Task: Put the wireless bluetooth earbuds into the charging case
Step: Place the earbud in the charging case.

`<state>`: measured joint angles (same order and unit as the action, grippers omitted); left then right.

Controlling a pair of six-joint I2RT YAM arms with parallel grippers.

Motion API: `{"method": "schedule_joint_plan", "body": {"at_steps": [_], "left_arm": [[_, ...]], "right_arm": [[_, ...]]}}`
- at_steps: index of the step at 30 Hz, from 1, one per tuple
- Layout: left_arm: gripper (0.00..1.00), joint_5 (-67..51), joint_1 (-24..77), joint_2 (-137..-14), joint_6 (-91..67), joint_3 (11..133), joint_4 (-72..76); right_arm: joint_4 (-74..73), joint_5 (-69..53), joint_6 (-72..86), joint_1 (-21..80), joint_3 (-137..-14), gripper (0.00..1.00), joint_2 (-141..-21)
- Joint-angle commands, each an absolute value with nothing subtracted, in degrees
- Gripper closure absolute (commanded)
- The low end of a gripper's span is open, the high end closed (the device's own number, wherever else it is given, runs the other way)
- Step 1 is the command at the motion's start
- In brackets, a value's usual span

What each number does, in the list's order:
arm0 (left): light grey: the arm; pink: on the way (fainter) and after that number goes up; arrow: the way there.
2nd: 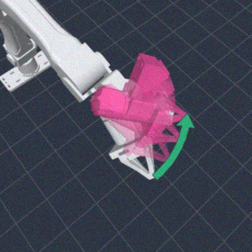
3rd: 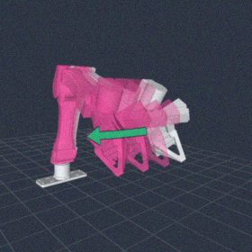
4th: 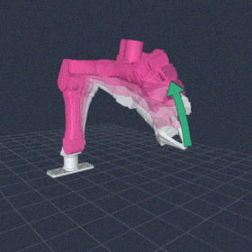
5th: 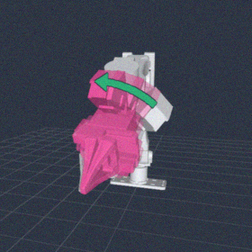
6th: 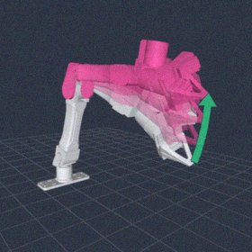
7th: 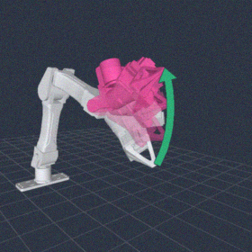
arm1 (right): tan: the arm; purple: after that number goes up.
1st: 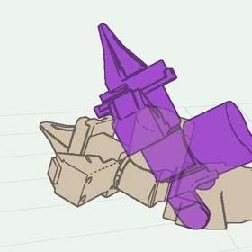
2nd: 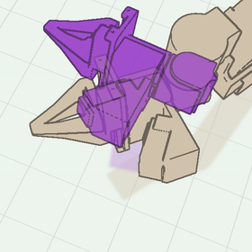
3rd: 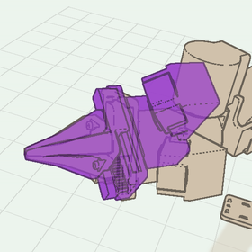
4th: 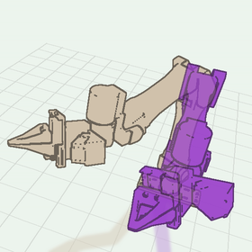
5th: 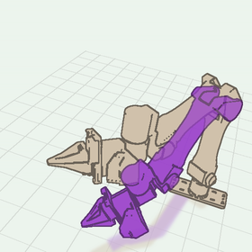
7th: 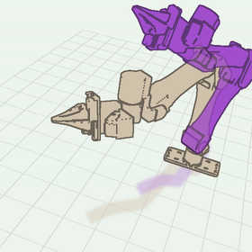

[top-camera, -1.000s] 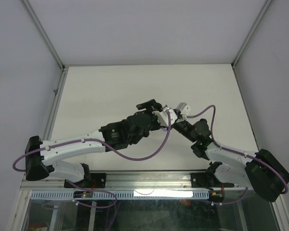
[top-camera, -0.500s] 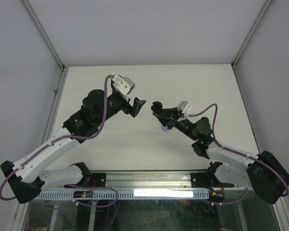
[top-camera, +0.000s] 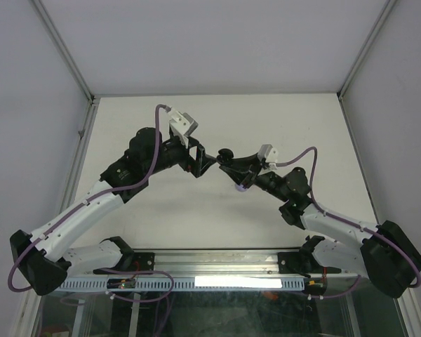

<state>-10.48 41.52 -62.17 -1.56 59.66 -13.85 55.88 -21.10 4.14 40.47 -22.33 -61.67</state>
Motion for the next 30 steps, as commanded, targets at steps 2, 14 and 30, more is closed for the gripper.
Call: {"method": "schedule_joint_plan", "body": {"at_steps": [2,14,30], "left_arm": [[0.12,-8.54,41.22,-64.05,-3.41,61.08,-12.56],[0.1,-13.63,41.15,-64.19,-3.91,61.64,-12.6],[0.05,-15.69,41.23,-68.5,-5.74,64.87,-11.12]], "right_arm": [[59.44,-22.8,6.03,40.25,-25.02,1.0,-62.37],[59.72,-22.06,6.23,40.26,-25.01,1.0,-62.81],[60.47,-22.54,7.01,40.25,-25.31,1.0,-64.79]]}}
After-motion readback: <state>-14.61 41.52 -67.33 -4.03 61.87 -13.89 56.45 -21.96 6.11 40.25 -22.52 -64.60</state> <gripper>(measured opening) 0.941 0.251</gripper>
